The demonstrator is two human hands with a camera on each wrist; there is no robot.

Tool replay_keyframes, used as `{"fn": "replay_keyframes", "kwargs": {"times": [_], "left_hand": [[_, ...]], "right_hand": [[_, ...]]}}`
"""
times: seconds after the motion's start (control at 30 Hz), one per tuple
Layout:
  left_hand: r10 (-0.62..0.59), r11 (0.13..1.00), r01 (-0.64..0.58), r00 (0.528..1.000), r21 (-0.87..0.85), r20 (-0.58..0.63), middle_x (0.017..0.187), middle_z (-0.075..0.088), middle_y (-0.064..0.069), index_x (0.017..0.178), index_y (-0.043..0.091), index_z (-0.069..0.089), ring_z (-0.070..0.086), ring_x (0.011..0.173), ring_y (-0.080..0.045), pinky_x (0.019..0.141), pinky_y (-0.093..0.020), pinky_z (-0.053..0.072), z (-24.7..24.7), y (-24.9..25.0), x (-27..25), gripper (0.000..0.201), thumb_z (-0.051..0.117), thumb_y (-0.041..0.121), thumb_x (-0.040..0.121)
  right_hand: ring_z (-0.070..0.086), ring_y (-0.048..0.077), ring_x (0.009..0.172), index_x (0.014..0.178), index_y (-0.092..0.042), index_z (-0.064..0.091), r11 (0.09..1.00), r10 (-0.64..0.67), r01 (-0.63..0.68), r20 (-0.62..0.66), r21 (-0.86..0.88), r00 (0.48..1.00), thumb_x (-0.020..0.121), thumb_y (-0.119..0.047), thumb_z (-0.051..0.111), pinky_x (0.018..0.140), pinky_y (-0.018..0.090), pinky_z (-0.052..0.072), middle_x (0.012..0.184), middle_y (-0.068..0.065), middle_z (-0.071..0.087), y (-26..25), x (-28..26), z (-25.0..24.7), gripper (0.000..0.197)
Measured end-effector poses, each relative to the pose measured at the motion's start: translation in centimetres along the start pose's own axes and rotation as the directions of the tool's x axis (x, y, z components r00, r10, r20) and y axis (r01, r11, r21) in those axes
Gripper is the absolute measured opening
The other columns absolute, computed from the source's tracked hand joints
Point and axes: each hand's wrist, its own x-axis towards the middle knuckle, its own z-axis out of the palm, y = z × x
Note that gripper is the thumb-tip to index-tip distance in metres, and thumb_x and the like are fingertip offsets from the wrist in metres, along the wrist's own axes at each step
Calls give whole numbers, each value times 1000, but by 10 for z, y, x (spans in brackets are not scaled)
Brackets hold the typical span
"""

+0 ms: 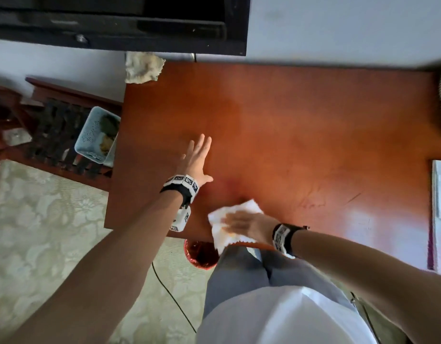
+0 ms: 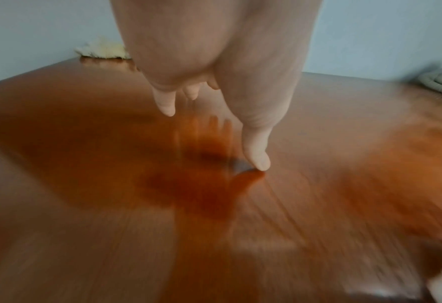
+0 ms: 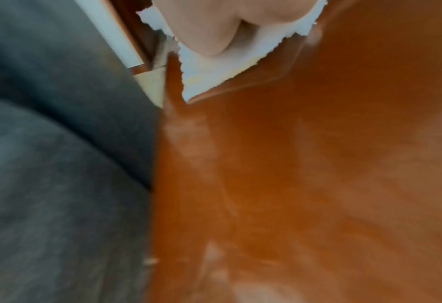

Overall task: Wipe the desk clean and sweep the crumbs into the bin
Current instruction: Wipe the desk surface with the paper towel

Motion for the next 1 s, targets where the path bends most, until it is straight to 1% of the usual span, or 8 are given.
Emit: {"fn": "replay_keyframes", "kwargs": {"times": [0.17, 0.37, 0.5, 0.6, 0.7, 0.77, 0.83, 1.0], "left_hand": [[51, 999, -51, 998, 2, 28, 169, -12, 12, 162, 34, -4, -4, 157, -26, 122, -55, 25, 18, 11, -13, 124, 87, 31, 78], [31, 998, -29, 999, -64, 28, 169, -13, 11, 162, 36, -3, -10, 156, -27, 123, -61, 11, 4, 37, 20, 118, 83, 36, 82], [-7, 997, 13, 997, -78, 77, 169, -11, 13, 162, 37, 5, -11, 156, -28, 119, -69, 13, -3, 48, 40, 109, 81, 39, 84], [-4, 1000, 8, 991, -25, 137, 169, -14, 12, 162, 36, 1, -15, 155, -33, 115, -73, 12, -3, 53, 42, 122, 86, 45, 75], [2, 999, 2, 993, -36, 116, 169, -11, 12, 162, 35, 2, -12, 155, -34, 114, -75, 16, -2, 52, 43, 126, 89, 47, 71], [-9, 999, 13, 995, -37, 104, 169, -10, 12, 162, 36, 3, -12, 155, -34, 114, -75, 17, 0, 52, 42, 127, 90, 45, 70], [-20, 999, 25, 994, -46, 103, 169, -11, 13, 161, 38, 3, -13, 155, -33, 115, -74, 16, 2, 53, 44, 128, 91, 43, 69], [-45, 996, 52, 993, -66, 105, 169, -10, 15, 160, 42, 3, -13, 156, -31, 116, -73, 14, 2, 54, 45, 129, 93, 40, 68]], "right_hand": [[45, 20, 139, 130, -16, 65, 995, -104, 104, 65, 3, 992, 97, -14, 43, 109, 39, 43, 150, -3, 47, -45, -5, 25, 39], [35, 19, 144, 137, -21, 58, 992, -126, 123, 91, 38, 988, 83, -11, 69, 118, 38, 31, 155, -3, 40, -23, -20, 8, 56], [44, 18, 139, 140, -21, 56, 986, 156, -154, -40, 63, 987, 74, -1, 80, 117, 31, 30, 149, -2, 48, 17, -29, -6, 73], [34, 17, 144, 151, -22, 39, 954, 298, -296, -41, 54, 954, 77, 12, 67, 116, 32, 21, 157, -2, 34, 68, -33, -33, 86], [4, 15, 151, 155, -23, -3, 903, 428, -428, -8, -40, 904, 88, 13, 49, 122, 30, 7, 162, -4, -3, 118, -24, -65, 92], [3, 13, 150, 157, -27, 5, 838, 546, -542, -52, 67, 836, 92, 13, 39, 119, 28, 15, 163, -7, 2, 161, -13, -85, 83], [17, 17, 150, 156, -27, 23, 763, 646, -629, -123, 150, 754, 92, 13, 42, 115, 34, 29, 163, -5, 17, 209, 1, -106, 78], [19, 18, 150, 156, -29, 22, 616, 788, -773, -140, 155, 600, 100, 3, 37, 116, 41, 32, 164, -4, 16, 315, 33, -155, 67]]}}
